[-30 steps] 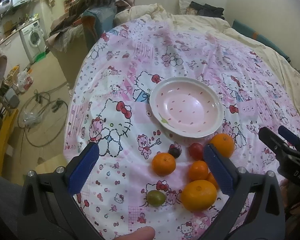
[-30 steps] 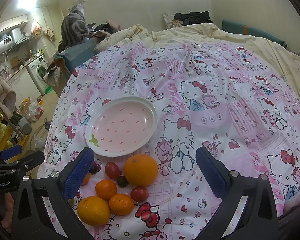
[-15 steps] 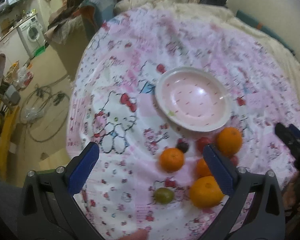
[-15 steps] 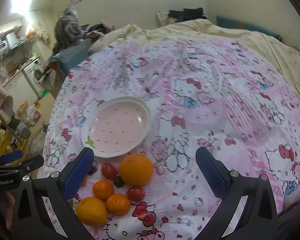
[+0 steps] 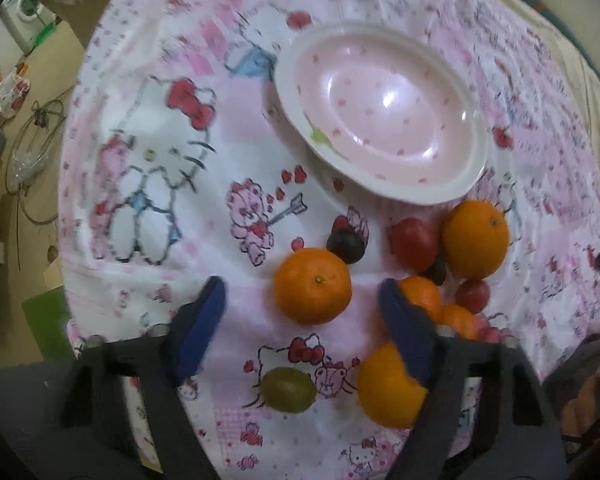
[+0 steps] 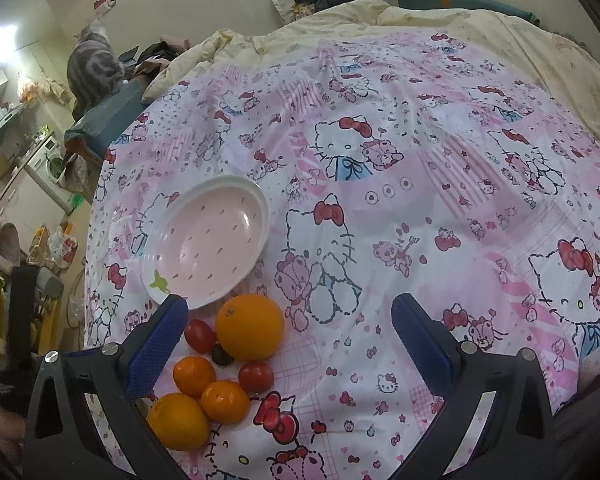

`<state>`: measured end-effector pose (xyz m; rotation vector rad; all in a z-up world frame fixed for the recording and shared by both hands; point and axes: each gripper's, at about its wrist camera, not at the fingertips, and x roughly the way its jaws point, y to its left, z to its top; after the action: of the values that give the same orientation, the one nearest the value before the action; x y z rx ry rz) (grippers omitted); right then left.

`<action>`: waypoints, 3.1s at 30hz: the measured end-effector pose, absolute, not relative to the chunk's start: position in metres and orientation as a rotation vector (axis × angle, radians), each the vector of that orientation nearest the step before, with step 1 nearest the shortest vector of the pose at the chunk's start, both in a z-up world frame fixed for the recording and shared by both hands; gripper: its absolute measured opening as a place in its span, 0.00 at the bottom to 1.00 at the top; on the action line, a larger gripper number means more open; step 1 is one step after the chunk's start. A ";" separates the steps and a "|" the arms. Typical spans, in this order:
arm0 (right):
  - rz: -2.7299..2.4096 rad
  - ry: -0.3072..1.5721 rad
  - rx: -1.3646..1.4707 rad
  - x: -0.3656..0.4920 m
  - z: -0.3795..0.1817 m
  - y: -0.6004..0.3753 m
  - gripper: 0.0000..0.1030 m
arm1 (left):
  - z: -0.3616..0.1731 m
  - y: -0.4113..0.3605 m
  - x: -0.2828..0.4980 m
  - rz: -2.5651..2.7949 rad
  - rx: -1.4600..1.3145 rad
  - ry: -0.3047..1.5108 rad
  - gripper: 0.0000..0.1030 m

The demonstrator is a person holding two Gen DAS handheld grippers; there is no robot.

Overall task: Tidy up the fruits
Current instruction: 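Grasp a tangerine with the left tool while the right tool grasps a large orange, then carry both fruits onto the pink plate and open both tools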

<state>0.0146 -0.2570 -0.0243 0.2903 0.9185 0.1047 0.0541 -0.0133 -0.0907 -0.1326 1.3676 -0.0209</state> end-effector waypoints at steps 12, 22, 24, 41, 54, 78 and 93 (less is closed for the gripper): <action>0.124 0.990 0.287 0.018 -0.039 -0.252 1.00 | -0.110 -0.012 0.051 -0.049 -0.222 1.411 0.39; 0.261 1.135 0.184 0.044 -0.062 -0.226 0.96 | -0.098 0.011 0.042 -0.084 -0.241 1.399 0.37; 0.309 1.177 0.189 0.051 -0.072 -0.219 0.86 | -0.096 0.009 0.040 -0.097 -0.232 1.396 0.37; 0.372 1.316 0.204 0.073 -0.117 -0.203 0.58 | -0.076 -0.005 0.038 -0.102 -0.148 1.313 0.37; 0.372 1.189 0.267 0.056 -0.077 -0.222 0.57 | -0.056 0.002 0.030 -0.069 -0.101 1.195 0.37; 0.454 1.068 0.260 0.148 -0.035 -0.216 0.57 | -0.010 0.008 0.145 -0.088 -0.067 1.126 0.37; 0.474 1.157 0.125 0.217 -0.097 -0.177 0.57 | -0.045 0.029 0.182 -0.032 -0.174 1.183 0.37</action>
<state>0.2171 -0.1766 -0.0966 0.1246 1.1575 0.4744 0.1821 0.0295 -0.0454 -0.1743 1.1830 -0.0321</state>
